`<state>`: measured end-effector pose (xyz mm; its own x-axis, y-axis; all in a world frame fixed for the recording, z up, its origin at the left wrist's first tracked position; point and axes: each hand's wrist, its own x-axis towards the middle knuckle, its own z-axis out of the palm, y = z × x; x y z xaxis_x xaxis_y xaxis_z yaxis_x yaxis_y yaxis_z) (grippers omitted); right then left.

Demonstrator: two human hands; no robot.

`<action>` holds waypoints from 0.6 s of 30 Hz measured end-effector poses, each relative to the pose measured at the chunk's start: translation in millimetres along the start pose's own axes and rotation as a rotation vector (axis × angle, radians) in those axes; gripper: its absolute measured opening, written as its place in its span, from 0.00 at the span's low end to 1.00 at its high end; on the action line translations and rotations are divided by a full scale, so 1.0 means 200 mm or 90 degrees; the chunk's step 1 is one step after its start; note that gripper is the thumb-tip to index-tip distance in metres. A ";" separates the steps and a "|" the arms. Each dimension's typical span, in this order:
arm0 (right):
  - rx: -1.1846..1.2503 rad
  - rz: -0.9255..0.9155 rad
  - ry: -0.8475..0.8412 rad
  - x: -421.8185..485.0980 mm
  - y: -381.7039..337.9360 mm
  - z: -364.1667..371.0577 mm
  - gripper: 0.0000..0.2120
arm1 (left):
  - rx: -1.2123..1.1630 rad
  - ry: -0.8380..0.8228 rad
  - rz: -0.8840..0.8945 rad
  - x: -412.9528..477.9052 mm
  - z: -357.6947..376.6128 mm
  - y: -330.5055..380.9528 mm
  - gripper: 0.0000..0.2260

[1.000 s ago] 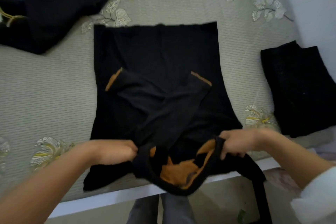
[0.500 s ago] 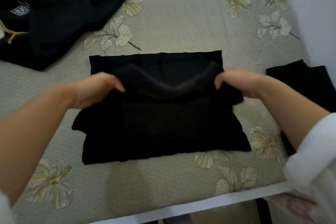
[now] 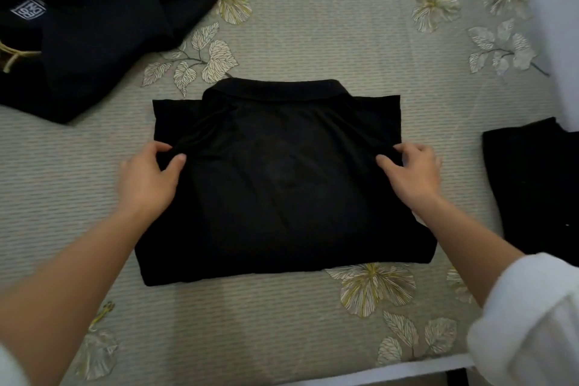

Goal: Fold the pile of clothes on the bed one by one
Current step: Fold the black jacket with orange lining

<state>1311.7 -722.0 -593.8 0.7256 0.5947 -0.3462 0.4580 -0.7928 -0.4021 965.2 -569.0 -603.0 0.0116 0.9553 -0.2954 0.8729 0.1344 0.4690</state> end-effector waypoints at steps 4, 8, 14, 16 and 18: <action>0.104 -0.007 0.081 0.04 -0.01 -0.04 0.07 | -0.092 0.084 0.006 0.01 -0.01 0.00 0.14; 0.098 0.015 0.053 0.01 0.09 -0.06 0.20 | -0.118 0.073 -0.079 -0.13 0.01 -0.05 0.25; 0.198 0.129 0.068 -0.33 0.31 0.04 0.15 | -0.180 0.152 -0.267 -0.56 0.14 -0.15 0.24; 0.227 0.157 0.050 -0.45 0.37 0.07 0.15 | -0.218 0.162 -0.305 -0.66 0.17 -0.17 0.24; 0.239 0.163 0.027 -0.51 0.41 0.08 0.15 | -0.268 0.166 -0.292 -0.72 0.18 -0.17 0.21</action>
<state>1267.4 -846.1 -604.5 0.8150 0.3736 -0.4430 0.0489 -0.8061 -0.5898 951.3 -720.5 -607.5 -0.4792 0.8019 -0.3568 0.4959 0.5828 0.6438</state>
